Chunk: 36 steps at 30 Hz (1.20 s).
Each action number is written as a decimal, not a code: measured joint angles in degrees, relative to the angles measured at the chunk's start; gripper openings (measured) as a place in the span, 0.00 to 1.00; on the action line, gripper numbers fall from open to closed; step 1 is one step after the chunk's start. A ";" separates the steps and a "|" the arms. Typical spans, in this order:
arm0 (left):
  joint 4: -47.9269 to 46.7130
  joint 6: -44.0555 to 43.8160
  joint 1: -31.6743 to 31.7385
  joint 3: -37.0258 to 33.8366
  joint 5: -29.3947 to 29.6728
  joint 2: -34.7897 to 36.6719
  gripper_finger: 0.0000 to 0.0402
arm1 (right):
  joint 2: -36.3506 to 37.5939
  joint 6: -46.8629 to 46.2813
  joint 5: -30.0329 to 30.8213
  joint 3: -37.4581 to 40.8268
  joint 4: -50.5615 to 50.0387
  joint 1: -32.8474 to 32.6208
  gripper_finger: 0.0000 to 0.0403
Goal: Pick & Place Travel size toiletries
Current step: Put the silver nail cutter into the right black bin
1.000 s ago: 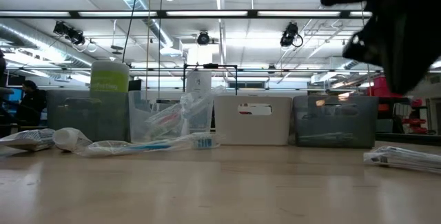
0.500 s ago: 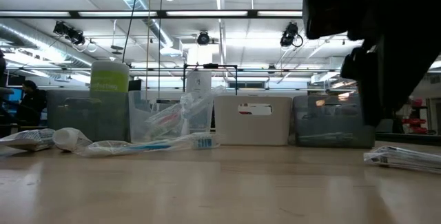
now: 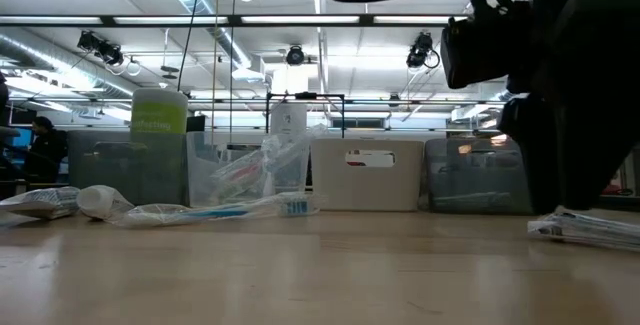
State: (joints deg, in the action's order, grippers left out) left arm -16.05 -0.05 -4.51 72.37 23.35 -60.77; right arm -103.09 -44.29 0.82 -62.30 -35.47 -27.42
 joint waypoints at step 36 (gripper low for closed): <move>0.04 0.14 0.00 -0.01 1.49 0.00 0.10 | -3.10 -3.26 -0.42 -0.11 0.48 -1.20 0.58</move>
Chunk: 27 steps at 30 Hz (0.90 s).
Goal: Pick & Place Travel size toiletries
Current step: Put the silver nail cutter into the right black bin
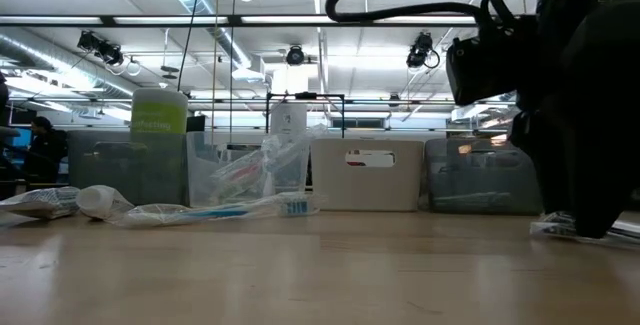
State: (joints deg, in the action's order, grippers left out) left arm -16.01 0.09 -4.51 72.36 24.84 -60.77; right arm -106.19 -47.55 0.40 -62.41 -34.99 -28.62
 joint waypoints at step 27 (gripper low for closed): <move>0.02 0.80 0.00 0.01 0.02 0.00 0.10 | 1.20 4.45 -4.61 -2.06 -1.56 0.84 0.19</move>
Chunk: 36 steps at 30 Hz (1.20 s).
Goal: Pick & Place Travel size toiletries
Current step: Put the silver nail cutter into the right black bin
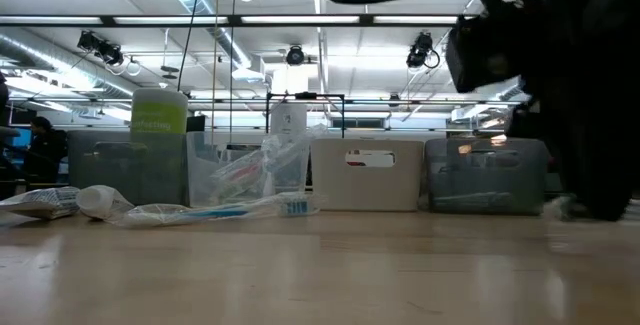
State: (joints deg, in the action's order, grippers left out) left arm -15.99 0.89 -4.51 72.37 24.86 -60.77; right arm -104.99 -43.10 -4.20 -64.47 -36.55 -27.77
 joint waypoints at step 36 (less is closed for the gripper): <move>0.06 -0.63 0.02 -0.01 -0.02 0.00 0.10 | 13.30 38.00 19.67 -13.64 -29.10 24.09 0.19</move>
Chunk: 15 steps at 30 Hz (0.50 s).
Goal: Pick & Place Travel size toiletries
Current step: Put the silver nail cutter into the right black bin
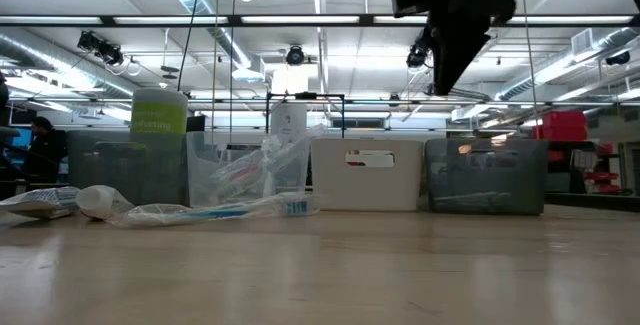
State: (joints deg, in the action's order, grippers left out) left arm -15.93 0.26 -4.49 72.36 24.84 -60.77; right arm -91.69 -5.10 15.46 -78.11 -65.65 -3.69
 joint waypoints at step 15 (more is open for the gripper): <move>-0.01 0.06 -0.01 0.00 0.00 0.00 0.10 | 0.58 7.09 -7.77 11.20 7.36 11.82 0.19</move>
State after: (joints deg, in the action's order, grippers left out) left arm -15.94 0.32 -4.50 72.36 24.84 -60.77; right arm -91.11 1.99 7.70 -66.91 -58.29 8.13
